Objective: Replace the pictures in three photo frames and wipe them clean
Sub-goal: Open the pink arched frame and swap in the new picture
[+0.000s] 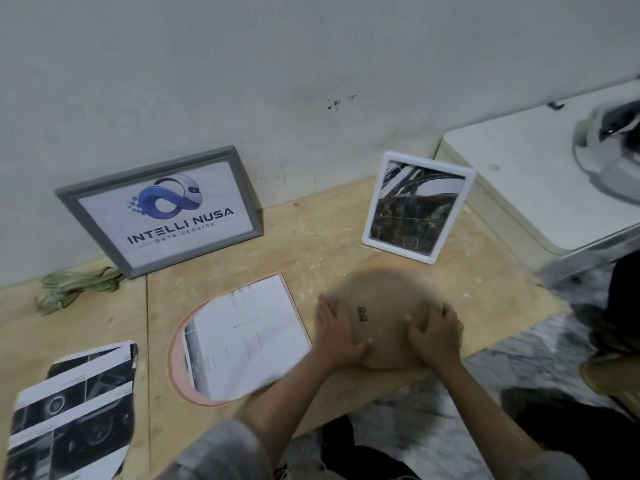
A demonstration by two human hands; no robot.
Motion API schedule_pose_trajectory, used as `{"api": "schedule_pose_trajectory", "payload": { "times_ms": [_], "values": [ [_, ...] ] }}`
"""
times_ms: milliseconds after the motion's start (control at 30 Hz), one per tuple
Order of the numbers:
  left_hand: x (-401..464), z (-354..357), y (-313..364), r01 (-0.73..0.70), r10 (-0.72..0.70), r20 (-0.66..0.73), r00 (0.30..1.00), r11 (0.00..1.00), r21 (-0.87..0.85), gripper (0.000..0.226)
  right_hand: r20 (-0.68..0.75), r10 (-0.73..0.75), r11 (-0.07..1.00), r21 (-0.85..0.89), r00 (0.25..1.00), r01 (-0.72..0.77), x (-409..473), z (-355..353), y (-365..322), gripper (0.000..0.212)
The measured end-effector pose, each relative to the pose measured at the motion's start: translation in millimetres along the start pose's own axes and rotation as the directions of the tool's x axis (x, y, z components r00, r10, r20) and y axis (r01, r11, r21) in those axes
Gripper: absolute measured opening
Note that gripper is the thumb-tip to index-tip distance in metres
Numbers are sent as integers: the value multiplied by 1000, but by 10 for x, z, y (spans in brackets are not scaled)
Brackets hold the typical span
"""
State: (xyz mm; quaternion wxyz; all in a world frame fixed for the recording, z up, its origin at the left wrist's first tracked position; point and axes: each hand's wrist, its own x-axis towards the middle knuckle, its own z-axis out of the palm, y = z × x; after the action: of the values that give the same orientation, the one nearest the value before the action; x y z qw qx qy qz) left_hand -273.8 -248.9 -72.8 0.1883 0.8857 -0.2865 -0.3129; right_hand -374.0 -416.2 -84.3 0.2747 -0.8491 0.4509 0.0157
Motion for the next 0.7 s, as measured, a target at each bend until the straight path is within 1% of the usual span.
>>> {"api": "schedule_pose_trajectory", "payload": {
  "times_ms": [33,100,167,233,300,367,433,500,567,667,700],
  "values": [
    [28,7,-3,4,-5,11,1000,998,70,112,21,-2,999,-41,1000,3,10,36,2,73],
    [67,31,9,32,-38,28,999,980,199,105,54,-3,992,-122,999,10,10,110,14,75],
    [94,48,38,54,-63,31,998,970,235,100,53,-5,990,-139,999,13,-1,154,14,77],
    [87,26,59,52,-51,-9,999,975,216,93,42,-10,992,-129,999,15,-7,174,-17,73],
    [63,-2,28,23,-4,-105,995,985,172,82,35,-42,992,-116,999,46,-27,179,-92,68],
    [17,-29,-49,18,3,-206,978,995,101,73,38,-123,986,-111,992,127,-51,223,-174,68],
    [-49,-63,-143,64,-64,-291,955,998,-10,60,31,-236,959,-153,971,238,-85,296,-286,66],
    [-164,-104,-266,121,-150,-374,915,988,-100,46,59,-337,929,-144,940,342,-139,372,-457,62],
    [-322,-128,-386,171,-254,-405,878,958,-230,49,125,-396,906,-106,910,409,-206,468,-618,61],
    [-584,-166,-662,261,-400,-459,793,904,-337,56,192,-532,829,-78,824,554,-335,677,-890,61],
    [-673,-184,-764,295,-458,-468,756,876,-382,56,233,-575,794,-71,784,603,-397,742,-987,60]
  ]
}}
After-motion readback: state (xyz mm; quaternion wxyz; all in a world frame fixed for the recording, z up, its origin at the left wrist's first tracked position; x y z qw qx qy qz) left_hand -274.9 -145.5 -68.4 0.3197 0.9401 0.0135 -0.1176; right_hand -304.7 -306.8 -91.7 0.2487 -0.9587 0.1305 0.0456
